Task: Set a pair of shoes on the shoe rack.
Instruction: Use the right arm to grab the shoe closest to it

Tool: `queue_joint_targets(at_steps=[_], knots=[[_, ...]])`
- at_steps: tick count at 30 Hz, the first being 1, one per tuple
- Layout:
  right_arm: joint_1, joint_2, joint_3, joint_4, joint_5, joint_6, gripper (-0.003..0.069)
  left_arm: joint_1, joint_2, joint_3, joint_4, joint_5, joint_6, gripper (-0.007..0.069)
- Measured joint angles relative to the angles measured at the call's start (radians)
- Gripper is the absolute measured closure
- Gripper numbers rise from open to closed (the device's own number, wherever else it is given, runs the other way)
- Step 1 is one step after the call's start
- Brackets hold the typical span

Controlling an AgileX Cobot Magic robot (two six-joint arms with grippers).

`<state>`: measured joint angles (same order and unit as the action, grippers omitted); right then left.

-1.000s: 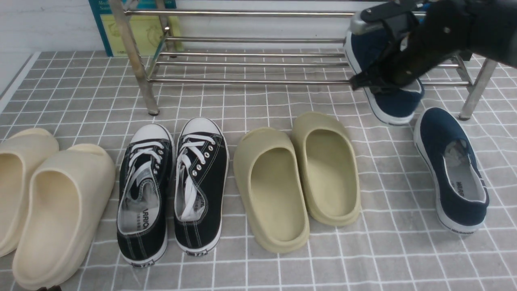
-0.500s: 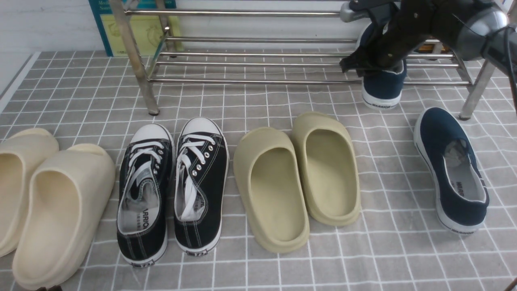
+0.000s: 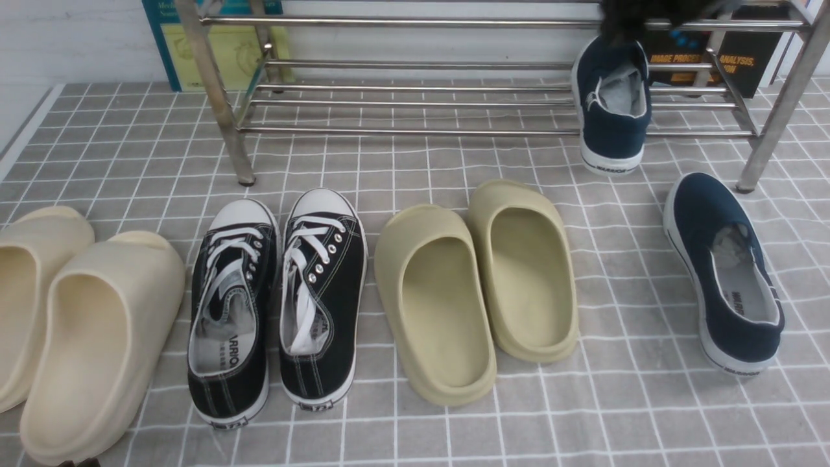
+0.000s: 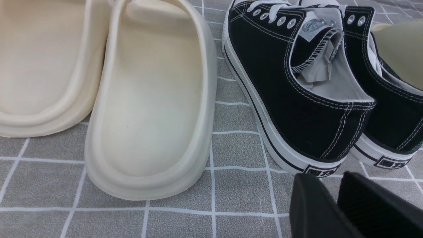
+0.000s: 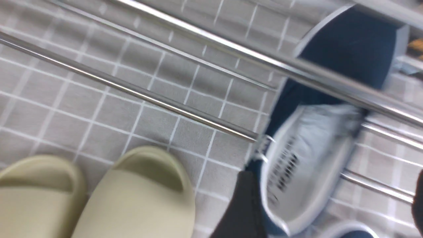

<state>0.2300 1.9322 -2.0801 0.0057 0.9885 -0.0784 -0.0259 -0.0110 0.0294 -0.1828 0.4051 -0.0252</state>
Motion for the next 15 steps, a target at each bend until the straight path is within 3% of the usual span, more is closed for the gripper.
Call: queue_joint_targets(at_steps=[4, 10, 15], knots=[[-0.008, -0.214, 0.209, -0.056, 0.022, 0.133, 0.0116, 0.0, 0.0, 0.0, 0.0, 0.0, 0.0, 0.0475], [-0.01, -0.372, 0.603, -0.068, -0.007, 0.199, 0.013, 0.0, 0.0, 0.0, 0.0, 0.0, 0.0, 0.047], [-0.01, -0.338, 0.97, -0.111, -0.22, 0.268, 0.0133, 0.0, 0.0, 0.0, 0.0, 0.0, 0.0, 0.0461]])
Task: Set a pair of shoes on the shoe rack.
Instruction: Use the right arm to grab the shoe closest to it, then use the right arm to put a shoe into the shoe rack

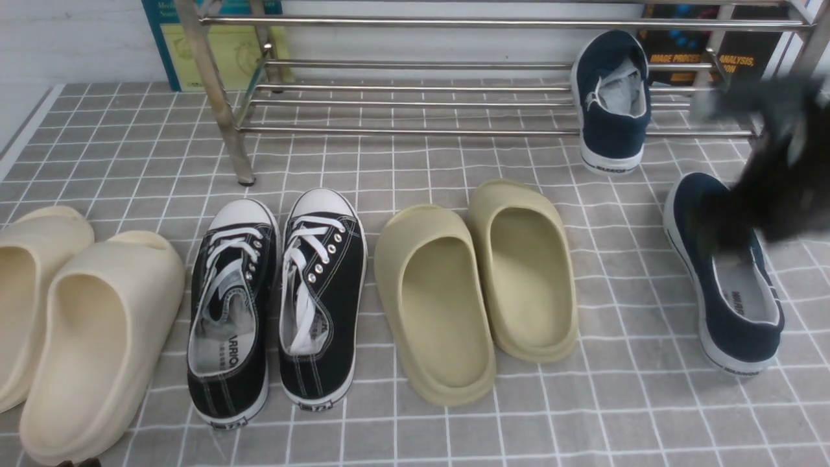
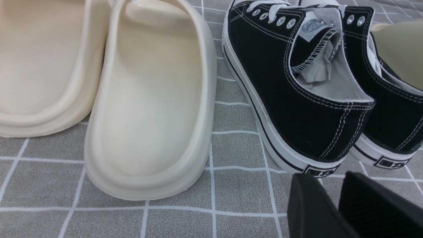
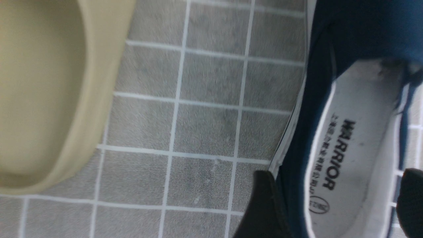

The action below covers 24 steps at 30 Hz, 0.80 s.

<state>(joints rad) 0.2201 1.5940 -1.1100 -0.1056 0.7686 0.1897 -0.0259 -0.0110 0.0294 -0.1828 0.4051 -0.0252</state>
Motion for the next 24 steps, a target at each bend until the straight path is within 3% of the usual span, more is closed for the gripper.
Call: queue_joint_targets(at_steps=[5, 8, 9, 11, 12, 14, 24], knots=[[-0.009, 0.09, 0.079, -0.085, -0.197, 0.103, 0.0201, 0.0, 0.0, 0.0, 0.0, 0.0, 0.0, 0.0458], [-0.01, 0.155, 0.087, -0.149, -0.28, 0.155, 0.039, 0.0, 0.0, 0.0, 0.0, 0.0, 0.0, 0.0453], [-0.01, 0.155, 0.087, -0.152, -0.28, 0.156, 0.0403, 0.0, 0.0, 0.0, 0.0, 0.0, 0.0, 0.0453], [-0.01, 0.16, 0.087, -0.174, -0.283, 0.161, 0.0515, 0.0, 0.0, 0.0, 0.0, 0.0, 0.0, 0.0453], [-0.01, 0.157, 0.087, -0.186, -0.281, 0.169, 0.0599, 0.0, 0.0, 0.0, 0.0, 0.0, 0.0, 0.0452], [-0.01, 0.141, 0.086, -0.192, -0.255, 0.173, 0.0629, 0.0, 0.0, 0.0, 0.0, 0.0, 0.0, 0.045], [-0.012, 0.02, -0.099, -0.17, -0.051, 0.177, 0.0627, 0.0, 0.0, 0.0, 0.0, 0.0, 0.0, 0.0438]])
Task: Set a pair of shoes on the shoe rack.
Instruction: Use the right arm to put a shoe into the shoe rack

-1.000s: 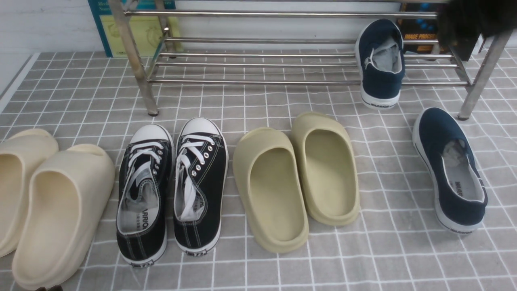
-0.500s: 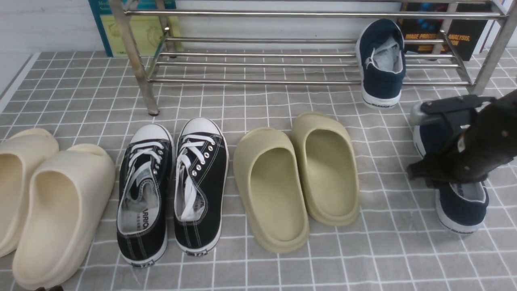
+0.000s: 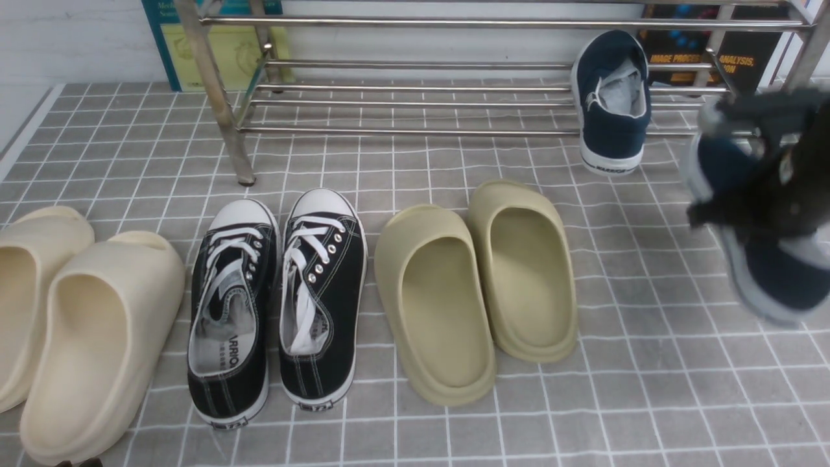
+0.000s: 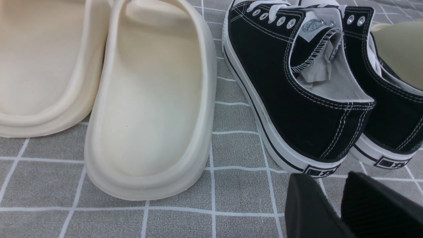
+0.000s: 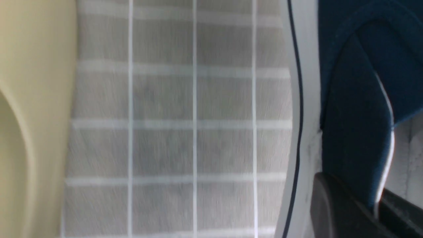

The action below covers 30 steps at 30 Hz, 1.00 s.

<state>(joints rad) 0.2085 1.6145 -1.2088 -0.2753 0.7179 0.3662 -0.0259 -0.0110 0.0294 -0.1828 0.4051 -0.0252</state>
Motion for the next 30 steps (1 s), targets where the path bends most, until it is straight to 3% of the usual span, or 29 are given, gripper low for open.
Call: queue_joint_targets(at_steps=[13, 19, 24, 29, 30], knots=[[-0.091, 0.403, -0.504, 0.012, -0.03, -0.035, 0.0627, 0.0, 0.0, 0.0, 0.0, 0.0, 0.0, 0.0433], [-0.117, 0.601, -0.794, 0.061, 0.053, -0.169, 0.0627, 0.0, 0.0, 0.0, 0.0, 0.0, 0.0, 0.0433], [-0.121, 0.63, -0.843, 0.146, 0.06, -0.278, 0.0625, 0.0, 0.0, 0.0, 0.0, 0.0, 0.0, 0.0431], [-0.127, 0.631, -0.85, 0.182, 0.06, -0.4, 0.0538, 0.0, 0.0, 0.0, 0.0, 0.0, 0.0, 0.0426], [-0.127, 0.631, -0.85, 0.188, 0.058, -0.407, 0.0469, 0.0, 0.0, 0.0, 0.0, 0.0, 0.0, 0.0425]])
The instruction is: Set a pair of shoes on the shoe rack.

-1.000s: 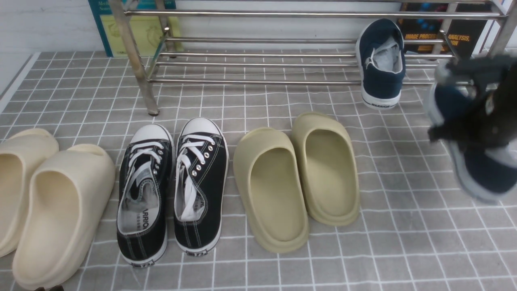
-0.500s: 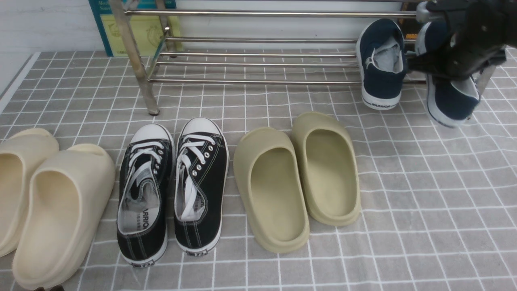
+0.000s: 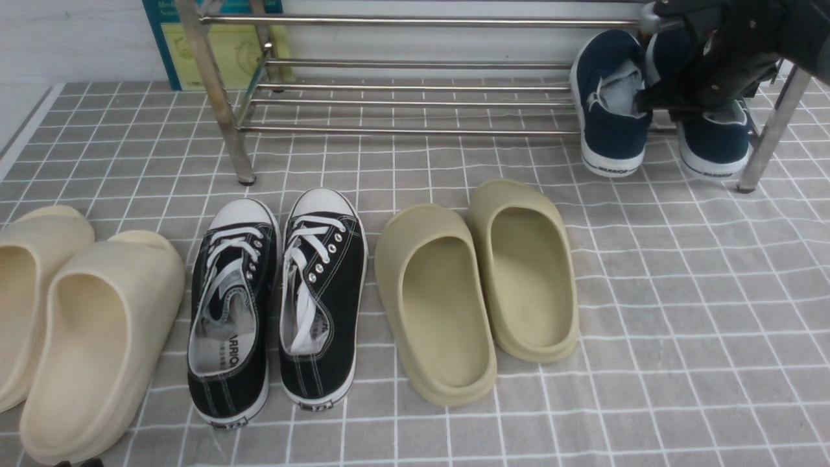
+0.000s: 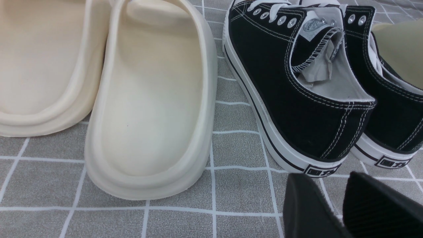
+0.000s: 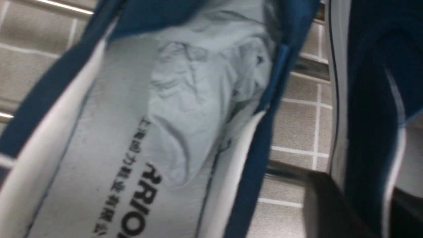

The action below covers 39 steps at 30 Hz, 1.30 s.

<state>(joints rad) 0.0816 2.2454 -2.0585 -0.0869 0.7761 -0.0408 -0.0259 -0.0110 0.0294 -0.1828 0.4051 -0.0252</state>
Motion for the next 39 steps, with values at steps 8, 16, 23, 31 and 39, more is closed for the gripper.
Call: queue_joint_targets(at_steps=[8, 16, 23, 31, 39], knots=[[0.002, -0.077, 0.0, 0.026, 0.115, -0.015, 0.016, 0.0, 0.0, 0.0, 0.0, 0.0, 0.0, 0.0418], [0.002, -0.36, 0.184, 0.062, 0.153, 0.002, 0.0223, 0.0, 0.0, 0.0, 0.0, 0.0, 0.0, 0.0418], [0.002, -0.687, 0.415, 0.047, 0.029, 0.005, 0.055, 0.0, 0.0, 0.0, 0.0, 0.0, 0.0, 0.0418], [0.002, -1.087, 0.834, -0.046, -0.264, 0.006, 0.0661, 0.0, 0.0, 0.0, 0.0, 0.0, 0.0, 0.0407], [0.002, -1.47, 1.338, -0.051, -0.742, 0.138, 0.0657, 0.0, 0.0, 0.0, 0.0, 0.0, 0.0, 0.0399]])
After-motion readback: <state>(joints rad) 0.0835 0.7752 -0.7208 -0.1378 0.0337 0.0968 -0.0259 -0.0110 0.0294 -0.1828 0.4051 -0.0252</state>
